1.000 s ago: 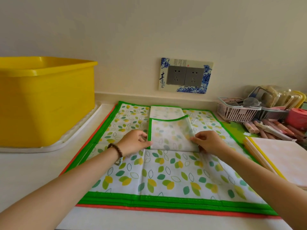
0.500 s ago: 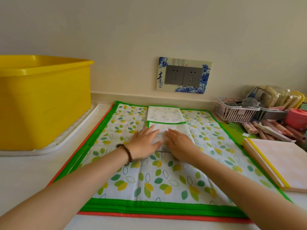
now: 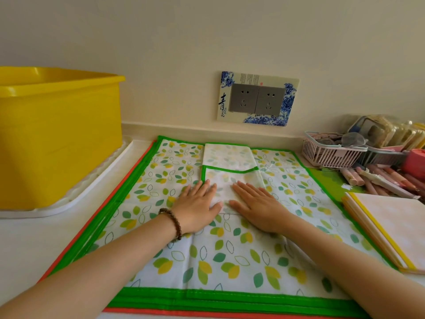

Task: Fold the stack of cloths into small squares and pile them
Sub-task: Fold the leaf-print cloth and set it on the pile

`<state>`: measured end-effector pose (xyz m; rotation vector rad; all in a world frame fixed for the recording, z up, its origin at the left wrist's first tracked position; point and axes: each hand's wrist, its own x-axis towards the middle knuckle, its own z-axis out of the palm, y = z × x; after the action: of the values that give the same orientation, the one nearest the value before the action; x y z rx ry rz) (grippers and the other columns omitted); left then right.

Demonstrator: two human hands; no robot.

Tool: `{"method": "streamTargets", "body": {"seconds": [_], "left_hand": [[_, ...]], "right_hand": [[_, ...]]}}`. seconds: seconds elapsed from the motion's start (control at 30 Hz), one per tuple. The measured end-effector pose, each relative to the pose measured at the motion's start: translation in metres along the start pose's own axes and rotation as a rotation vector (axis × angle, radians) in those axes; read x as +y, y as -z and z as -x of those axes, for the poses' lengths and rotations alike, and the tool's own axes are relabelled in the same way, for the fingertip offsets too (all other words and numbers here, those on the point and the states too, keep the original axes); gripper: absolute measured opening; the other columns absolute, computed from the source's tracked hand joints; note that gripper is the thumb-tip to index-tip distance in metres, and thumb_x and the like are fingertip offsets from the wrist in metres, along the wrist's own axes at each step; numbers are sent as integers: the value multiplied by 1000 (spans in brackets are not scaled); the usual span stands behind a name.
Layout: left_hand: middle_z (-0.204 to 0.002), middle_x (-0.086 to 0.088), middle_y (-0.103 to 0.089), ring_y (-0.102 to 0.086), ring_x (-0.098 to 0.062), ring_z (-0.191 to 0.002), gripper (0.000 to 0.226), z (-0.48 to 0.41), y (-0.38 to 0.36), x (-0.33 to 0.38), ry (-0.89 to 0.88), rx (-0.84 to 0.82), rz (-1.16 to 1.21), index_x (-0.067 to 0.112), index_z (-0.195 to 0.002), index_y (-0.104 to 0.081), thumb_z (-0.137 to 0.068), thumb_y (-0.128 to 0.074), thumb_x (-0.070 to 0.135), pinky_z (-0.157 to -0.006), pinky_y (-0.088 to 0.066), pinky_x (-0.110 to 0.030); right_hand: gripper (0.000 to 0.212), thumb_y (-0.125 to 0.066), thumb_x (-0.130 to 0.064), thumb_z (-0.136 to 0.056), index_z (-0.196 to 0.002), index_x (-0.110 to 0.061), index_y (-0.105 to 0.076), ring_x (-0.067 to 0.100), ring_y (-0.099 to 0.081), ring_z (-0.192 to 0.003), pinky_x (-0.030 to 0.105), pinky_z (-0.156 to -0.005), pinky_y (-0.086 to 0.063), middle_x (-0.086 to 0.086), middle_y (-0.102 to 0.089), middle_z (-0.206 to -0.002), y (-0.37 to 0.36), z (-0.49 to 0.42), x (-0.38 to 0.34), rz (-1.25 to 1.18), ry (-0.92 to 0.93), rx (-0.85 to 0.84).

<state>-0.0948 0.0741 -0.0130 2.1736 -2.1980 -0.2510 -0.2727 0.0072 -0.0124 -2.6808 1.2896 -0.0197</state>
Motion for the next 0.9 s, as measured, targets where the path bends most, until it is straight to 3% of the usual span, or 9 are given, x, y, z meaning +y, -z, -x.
{"method": "streamTargets", "body": {"seconds": [0.33, 0.47, 0.63, 0.77, 0.9], "left_hand": [[-156, 3, 18, 16, -12, -144, 61, 2, 0, -1, -4, -16, 14, 22, -150, 11, -99, -11, 49, -118, 9, -35], [-156, 3, 19, 17, -12, -143, 61, 2, 0, -1, -3, -16, 17, 23, -149, 11, -99, -10, 49, -117, 9, -34], [-156, 3, 19, 17, -12, -143, 61, 3, 0, -1, -3, -20, 19, 22, -150, 11, -99, -10, 49, -118, 9, -34], [-157, 3, 18, 16, -12, -144, 62, 2, 0, -1, -9, -19, 35, 23, -150, 10, -98, -12, 50, -118, 8, -35], [-157, 3, 15, 13, -11, -144, 66, 3, 0, -2, -17, 15, 62, 23, -150, 6, -97, -15, 54, -118, 7, -34]], "right_hand": [[65, -11, -56, -95, -149, -26, 9, 5, 11, -143, 27, -115, 8, -9, 12, -157, 8, 21, 50, 3, -77, -77], [62, -14, -52, -97, -150, -27, 5, 6, 9, -144, 27, -115, 8, -10, 9, -157, 9, 20, 51, -57, -74, -76], [54, -32, -46, -97, -148, -32, -21, 2, -10, -143, 22, -114, -7, -17, -14, -155, 23, 39, 51, -187, 22, 129], [51, -41, -49, -92, -142, -42, -32, 1, -31, -135, 24, -110, -27, -23, -28, -148, 34, 59, 52, -16, 131, 111], [44, -43, -48, -93, -137, -43, -40, 0, -40, -130, 16, -104, -30, -21, -40, -143, 37, 62, 51, 130, 207, 139]]}}
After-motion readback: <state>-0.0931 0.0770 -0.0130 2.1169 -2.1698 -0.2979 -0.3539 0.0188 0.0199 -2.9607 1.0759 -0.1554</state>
